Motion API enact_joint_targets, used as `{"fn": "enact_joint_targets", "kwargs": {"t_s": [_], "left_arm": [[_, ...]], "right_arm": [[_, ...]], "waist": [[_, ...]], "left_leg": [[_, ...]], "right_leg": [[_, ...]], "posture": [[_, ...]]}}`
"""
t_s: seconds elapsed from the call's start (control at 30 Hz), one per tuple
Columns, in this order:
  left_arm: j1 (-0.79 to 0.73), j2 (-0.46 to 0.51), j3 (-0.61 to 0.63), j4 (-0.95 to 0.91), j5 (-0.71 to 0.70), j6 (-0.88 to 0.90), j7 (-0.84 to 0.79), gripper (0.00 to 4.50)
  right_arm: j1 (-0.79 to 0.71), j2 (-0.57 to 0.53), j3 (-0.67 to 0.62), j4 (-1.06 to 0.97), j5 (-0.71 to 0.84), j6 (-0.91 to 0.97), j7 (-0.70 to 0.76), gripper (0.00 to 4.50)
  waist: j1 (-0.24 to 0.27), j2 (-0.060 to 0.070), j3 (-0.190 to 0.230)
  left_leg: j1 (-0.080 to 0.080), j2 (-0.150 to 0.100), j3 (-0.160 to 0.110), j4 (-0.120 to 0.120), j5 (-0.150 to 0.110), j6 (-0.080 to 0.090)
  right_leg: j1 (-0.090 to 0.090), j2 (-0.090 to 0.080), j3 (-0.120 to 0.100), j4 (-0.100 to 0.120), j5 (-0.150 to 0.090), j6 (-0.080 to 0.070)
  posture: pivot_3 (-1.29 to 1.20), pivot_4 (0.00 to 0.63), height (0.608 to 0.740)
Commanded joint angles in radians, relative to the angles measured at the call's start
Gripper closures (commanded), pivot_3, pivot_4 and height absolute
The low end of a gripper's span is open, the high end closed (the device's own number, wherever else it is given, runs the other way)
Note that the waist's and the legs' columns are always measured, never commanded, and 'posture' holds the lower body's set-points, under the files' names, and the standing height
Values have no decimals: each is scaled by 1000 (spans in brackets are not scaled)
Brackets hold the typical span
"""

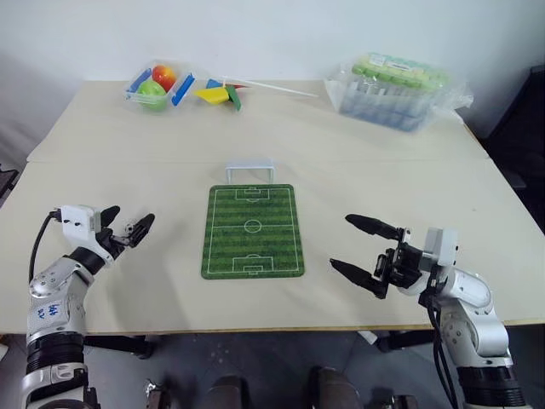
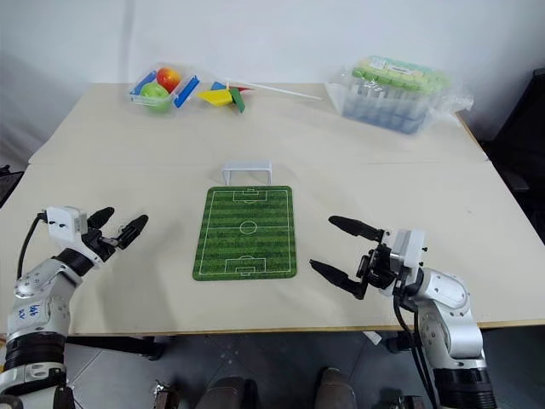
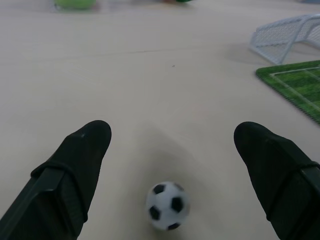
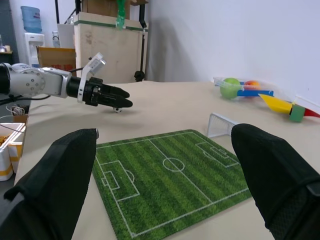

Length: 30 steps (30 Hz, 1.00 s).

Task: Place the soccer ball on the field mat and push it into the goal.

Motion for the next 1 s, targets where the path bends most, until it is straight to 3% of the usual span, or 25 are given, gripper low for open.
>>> {"fn": "enact_joint_targets", "kwargs": {"t_s": [0.03,0.07,0.17,0.47,0.5,0.67,0.83,1.0], "left_arm": [[8,19,-9,0,12,1,-19,33],[12,20,-12,1,18,2,-16,33],[13,18,-24,21,26,20,-17,605],[22,9,-18,34,23,5,-29,3509],[27,6,-13,21,8,-10,-55,3646],[40,-5,-8,-122,-118,-45,-254,3646],[20,45,-226,-344,-95,-4,-506,3646],[-94,-12,-458,-322,63,-62,-559,3646]], "right_arm": [[15,2,-18,-37,7,-24,-12,0],[19,1,-19,-37,7,-27,-14,0],[29,4,-22,-27,2,-44,-16,0],[46,1,-36,25,6,-100,13,0],[48,-2,-41,35,5,-110,17,0],[48,-38,-84,78,19,-139,50,0],[85,-161,-131,102,82,-75,193,0],[130,-230,-164,188,67,-99,309,0]], "waist": [[1,0,0],[1,0,0],[5,0,0],[20,0,0],[21,0,0],[22,0,0],[37,1,0],[45,2,0]], "left_leg": [[0,0,0,0,0,0],[0,1,0,1,0,0],[0,1,0,1,0,0],[1,2,1,1,0,0],[1,2,1,1,0,0],[0,3,2,1,0,-1],[0,3,2,3,-1,0],[0,4,4,3,-1,0]], "right_leg": [[0,0,0,1,0,0],[0,0,0,1,0,0],[0,0,0,1,0,0],[0,1,1,1,0,0],[0,1,1,1,0,0],[0,2,0,1,0,-1],[0,2,1,0,1,-1],[0,4,1,-1,1,-1]], "posture": [[0,150,740],[0,150,740],[0,150,740],[0,150,740],[0,150,740],[0,150,740],[0,150,740],[0,150,740]]}}
